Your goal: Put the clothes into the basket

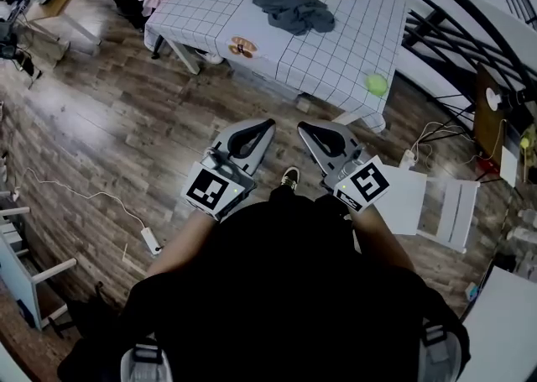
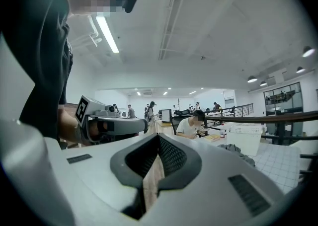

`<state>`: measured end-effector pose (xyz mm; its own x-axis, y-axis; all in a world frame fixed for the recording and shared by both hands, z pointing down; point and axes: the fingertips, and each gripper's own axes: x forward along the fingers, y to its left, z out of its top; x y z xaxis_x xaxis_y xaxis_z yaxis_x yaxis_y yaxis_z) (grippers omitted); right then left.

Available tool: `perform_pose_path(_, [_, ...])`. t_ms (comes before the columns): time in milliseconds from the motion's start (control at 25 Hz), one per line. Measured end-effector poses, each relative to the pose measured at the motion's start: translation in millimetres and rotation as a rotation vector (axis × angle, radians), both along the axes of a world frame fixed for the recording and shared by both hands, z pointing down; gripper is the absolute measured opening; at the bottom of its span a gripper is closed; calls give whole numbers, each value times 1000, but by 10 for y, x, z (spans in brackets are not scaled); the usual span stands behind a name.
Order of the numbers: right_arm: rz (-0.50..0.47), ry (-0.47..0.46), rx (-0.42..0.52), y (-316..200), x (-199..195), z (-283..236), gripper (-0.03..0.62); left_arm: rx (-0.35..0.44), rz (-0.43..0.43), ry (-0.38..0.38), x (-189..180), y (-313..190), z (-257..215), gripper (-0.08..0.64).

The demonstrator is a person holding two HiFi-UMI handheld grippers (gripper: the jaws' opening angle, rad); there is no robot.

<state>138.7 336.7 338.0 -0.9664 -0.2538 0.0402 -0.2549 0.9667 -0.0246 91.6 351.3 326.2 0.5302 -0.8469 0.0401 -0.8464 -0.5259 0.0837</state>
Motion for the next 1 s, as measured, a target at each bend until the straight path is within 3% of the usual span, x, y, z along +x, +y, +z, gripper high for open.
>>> perform_pose_path(560, [-64,-18,-16,-821,83,24,17,-8,-76,-10,88,-787,-13,3])
perform_pose_path(1000, [-35,-4,-21,-1247,-181,128,17,-10,-36,-7,-141,-1244,126,3])
